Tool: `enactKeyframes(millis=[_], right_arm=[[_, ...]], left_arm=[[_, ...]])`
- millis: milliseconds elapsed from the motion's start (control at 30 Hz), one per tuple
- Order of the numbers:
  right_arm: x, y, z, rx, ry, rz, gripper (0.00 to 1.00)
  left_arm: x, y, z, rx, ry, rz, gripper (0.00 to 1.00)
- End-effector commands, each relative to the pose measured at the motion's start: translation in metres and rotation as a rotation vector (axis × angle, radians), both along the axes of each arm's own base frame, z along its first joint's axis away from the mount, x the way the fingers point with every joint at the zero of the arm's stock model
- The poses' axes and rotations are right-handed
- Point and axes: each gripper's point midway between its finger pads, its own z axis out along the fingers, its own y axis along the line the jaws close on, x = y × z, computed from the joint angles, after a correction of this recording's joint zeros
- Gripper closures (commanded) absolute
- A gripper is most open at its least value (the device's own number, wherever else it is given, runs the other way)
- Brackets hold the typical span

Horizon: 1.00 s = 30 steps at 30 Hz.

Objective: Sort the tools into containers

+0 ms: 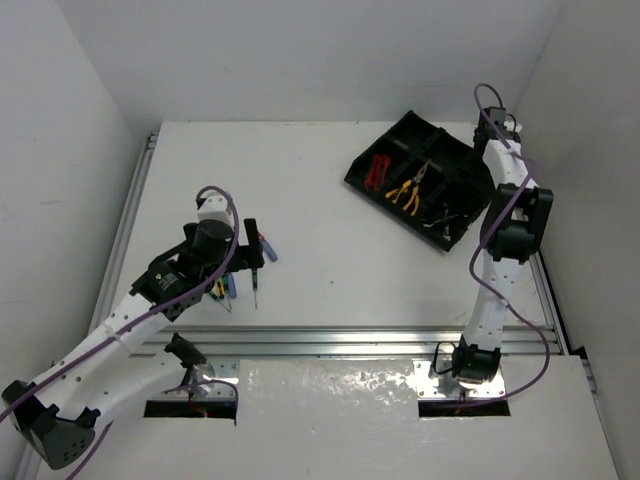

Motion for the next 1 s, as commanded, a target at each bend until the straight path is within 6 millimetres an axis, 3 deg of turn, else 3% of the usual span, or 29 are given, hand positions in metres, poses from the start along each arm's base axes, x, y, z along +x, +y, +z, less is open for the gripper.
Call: enactKeyframes(millis=[0,67,167,267,400,467,500,533,567,600,667,700,733,767,800,867,900,967], right_arm=[[0.007,-0.005,0.026,-0.023,-0.046,0.003,0.63],[0.010,-0.001,0.038,-0.007,-0.075,0.016,0.41],[0.014,0.003,0.061,0.007,-0.131,0.031,0.38],[0.019,0.027,0.070,0.061,-0.144,0.080,0.34],[0.019,0.086,0.085,0.092,-0.218,0.192,0.32],[0.017,0.136,0.087,0.073,-0.249,0.287,0.31],[0.011,0.166,0.109,0.040,-0.292,0.337,0.30],[0.007,0.184,0.116,0.032,-0.315,0.373,0.29],[0.001,0.199,0.110,0.024,-0.328,0.403,0.29],[-0.010,0.234,0.130,0.019,-0.379,0.472,0.29],[-0.024,0.270,0.122,0.023,-0.396,0.564,0.28],[-0.037,0.311,0.121,0.044,-0.403,0.663,0.29],[-0.047,0.338,0.117,0.076,-0.398,0.747,0.30],[-0.063,0.378,0.109,0.089,-0.380,0.865,0.31],[-0.070,0.400,0.088,0.113,-0.328,0.941,0.31],[-0.087,0.443,0.073,0.155,-0.248,1.085,0.33],[-0.103,0.473,0.043,0.161,-0.169,1.165,0.34],[-0.112,0.497,0.033,0.139,-0.120,1.220,0.35]], left_arm=[[0.004,-0.006,0.009,-0.022,-0.039,-0.020,0.00],[0.004,-0.005,0.008,-0.020,-0.038,-0.019,0.00],[0.004,-0.006,0.007,-0.017,-0.033,-0.019,0.00],[0.005,-0.003,0.008,-0.011,-0.035,-0.003,0.00],[0.005,0.013,0.015,-0.005,-0.063,0.087,0.00],[0.004,0.022,0.017,0.003,-0.074,0.131,0.00],[0.004,0.024,0.020,-0.008,-0.081,0.153,0.00],[0.003,0.028,0.022,-0.009,-0.089,0.173,0.00],[-0.001,0.033,0.025,-0.011,-0.096,0.194,0.00],[-0.001,0.039,0.031,-0.021,-0.121,0.233,0.00],[-0.007,0.050,0.042,-0.045,-0.166,0.271,0.00],[-0.008,0.052,0.045,-0.061,-0.182,0.282,0.00],[-0.010,0.054,0.048,-0.073,-0.197,0.293,0.00],[-0.013,0.059,0.055,-0.093,-0.225,0.310,0.00],[-0.015,0.061,0.058,-0.103,-0.237,0.315,0.00],[-0.019,0.065,0.063,-0.124,-0.261,0.329,0.00],[-0.020,0.066,0.064,-0.130,-0.267,0.328,0.00],[-0.021,0.065,0.067,-0.146,-0.279,0.319,0.00]])
